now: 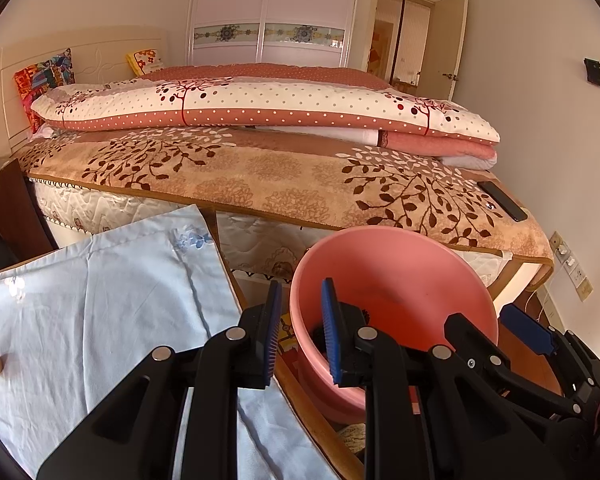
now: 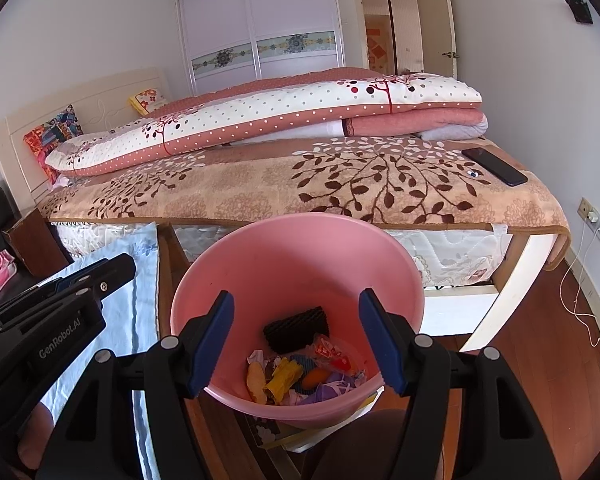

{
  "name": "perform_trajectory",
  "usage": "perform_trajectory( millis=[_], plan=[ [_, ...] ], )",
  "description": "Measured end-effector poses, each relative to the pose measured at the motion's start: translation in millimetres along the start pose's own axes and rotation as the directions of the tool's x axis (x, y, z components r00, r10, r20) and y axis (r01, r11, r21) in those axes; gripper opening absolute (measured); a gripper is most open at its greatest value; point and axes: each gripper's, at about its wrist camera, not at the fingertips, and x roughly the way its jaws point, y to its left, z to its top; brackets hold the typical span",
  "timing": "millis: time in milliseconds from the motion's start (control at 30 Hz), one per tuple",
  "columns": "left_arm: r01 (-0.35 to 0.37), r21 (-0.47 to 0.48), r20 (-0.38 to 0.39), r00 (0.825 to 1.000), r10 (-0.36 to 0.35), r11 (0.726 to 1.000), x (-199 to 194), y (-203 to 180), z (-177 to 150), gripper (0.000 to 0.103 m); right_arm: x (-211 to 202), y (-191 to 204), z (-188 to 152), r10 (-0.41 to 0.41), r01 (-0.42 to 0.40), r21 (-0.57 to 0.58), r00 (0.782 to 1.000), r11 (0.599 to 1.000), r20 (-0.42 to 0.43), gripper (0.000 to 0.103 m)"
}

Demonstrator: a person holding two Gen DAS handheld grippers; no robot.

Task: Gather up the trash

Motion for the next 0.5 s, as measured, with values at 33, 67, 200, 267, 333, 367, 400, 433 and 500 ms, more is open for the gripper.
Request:
perform_trajectory(
  millis=[33, 67, 200, 267, 333, 367, 400, 433, 500],
  plan=[
    [0.0, 0.0, 0.0, 1.0, 0.0, 1.0, 0.1, 0.1, 0.4, 0.02, -0.1, 0.1, 0.0, 0.0, 0.0, 0.0, 1.0, 1.0, -0.001, 0.064],
    [0.0, -0.001, 0.0, 1.0, 0.0, 1.0, 0.1, 0.2, 0.7, 0.02, 0.0, 1.3, -0.1, 0.0, 0.0, -0.001, 1.0, 1.0, 0.0, 0.064],
    [0.001, 0.0, -0.004, 1.0, -0.001, 1.0, 0.1, 1.6, -1.2, 0.02, 0.3, 2.3, -1.1, -0.001, 0.001, -0.002, 1.0, 1.0, -0.001, 0.064],
    [-0.002, 0.002, -0.004, 1.0, 0.002, 1.0, -0.1, 2.7, -2.2, 0.02, 0.2, 2.5, -0.9, -0.001, 0.001, -0.003, 1.0, 1.0, 0.0, 0.064],
    [0.001, 0.0, -0.004, 1.0, -0.001, 1.0, -0.4, 2.6, -2.6, 0.02, -0.2, 2.2, -0.7, -0.002, 0.002, -0.001, 1.0, 1.0, 0.002, 0.064],
    [0.0, 0.0, -0.002, 1.0, 0.0, 1.0, -0.3, 2.5, -2.1, 0.02, 0.2, 2.6, -0.7, -0.002, 0.002, -0.002, 1.0, 1.0, 0.003, 0.064],
    [-0.002, 0.0, -0.002, 1.0, 0.002, 1.0, -0.4, 2.5, -2.2, 0.02, 0.8, 3.1, -1.5, -0.003, 0.003, -0.003, 1.0, 1.0, 0.003, 0.064],
    [-0.003, 0.0, -0.001, 1.0, 0.003, 1.0, -0.5, 2.4, -2.5, 0.02, 1.2, 3.3, -1.8, -0.003, 0.003, -0.003, 1.0, 1.0, 0.002, 0.064],
    [-0.001, -0.001, -0.006, 1.0, 0.001, 1.0, 0.7, 2.3, -2.3, 0.02, 1.0, 3.3, -1.8, -0.003, 0.003, -0.003, 1.0, 1.0, 0.0, 0.064]
  ],
)
